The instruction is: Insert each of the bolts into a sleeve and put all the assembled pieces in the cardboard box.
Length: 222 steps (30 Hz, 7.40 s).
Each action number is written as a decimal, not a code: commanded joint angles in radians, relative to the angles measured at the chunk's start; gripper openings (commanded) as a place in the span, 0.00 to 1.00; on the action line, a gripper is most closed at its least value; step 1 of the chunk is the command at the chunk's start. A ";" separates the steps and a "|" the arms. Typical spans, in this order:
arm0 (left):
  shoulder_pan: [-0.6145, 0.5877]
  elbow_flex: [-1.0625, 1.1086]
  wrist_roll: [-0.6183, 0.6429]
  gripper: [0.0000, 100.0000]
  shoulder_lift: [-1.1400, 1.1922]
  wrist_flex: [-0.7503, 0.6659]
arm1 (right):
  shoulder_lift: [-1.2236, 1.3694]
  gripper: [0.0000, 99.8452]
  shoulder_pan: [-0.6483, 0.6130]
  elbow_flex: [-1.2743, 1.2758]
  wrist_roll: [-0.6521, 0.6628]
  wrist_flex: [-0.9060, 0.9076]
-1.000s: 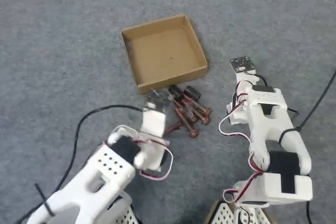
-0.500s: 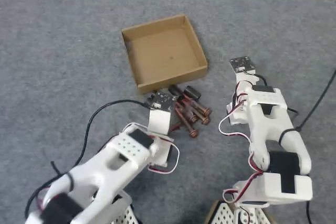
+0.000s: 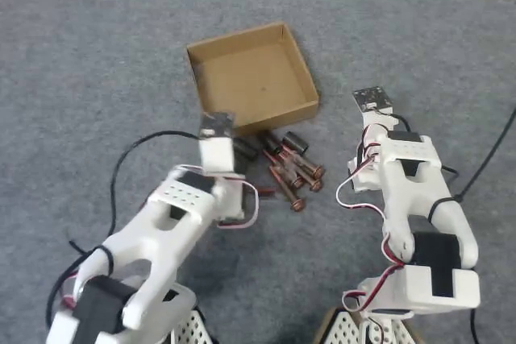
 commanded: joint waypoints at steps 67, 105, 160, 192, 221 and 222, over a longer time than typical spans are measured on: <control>-0.123 -0.182 0.354 0.12 0.121 -0.133 | -0.025 0.01 -0.010 -0.002 -0.003 -0.012; -0.164 -0.338 0.319 0.09 0.333 0.009 | -0.025 0.01 -0.008 -0.002 -0.003 -0.012; -0.293 -0.124 -0.025 0.01 -0.018 -0.029 | -0.067 0.01 -0.076 -0.020 -0.003 -0.621; -0.288 -0.125 -0.025 0.01 -0.012 -0.029 | -0.067 0.01 -0.556 0.600 -0.342 -2.011; -0.276 -0.134 -0.023 0.01 -0.040 -0.233 | 0.028 0.01 -0.740 1.000 -0.379 -2.385; -0.275 -0.136 -0.025 0.01 -0.057 -0.242 | 0.031 0.01 -0.743 1.000 -0.379 -2.385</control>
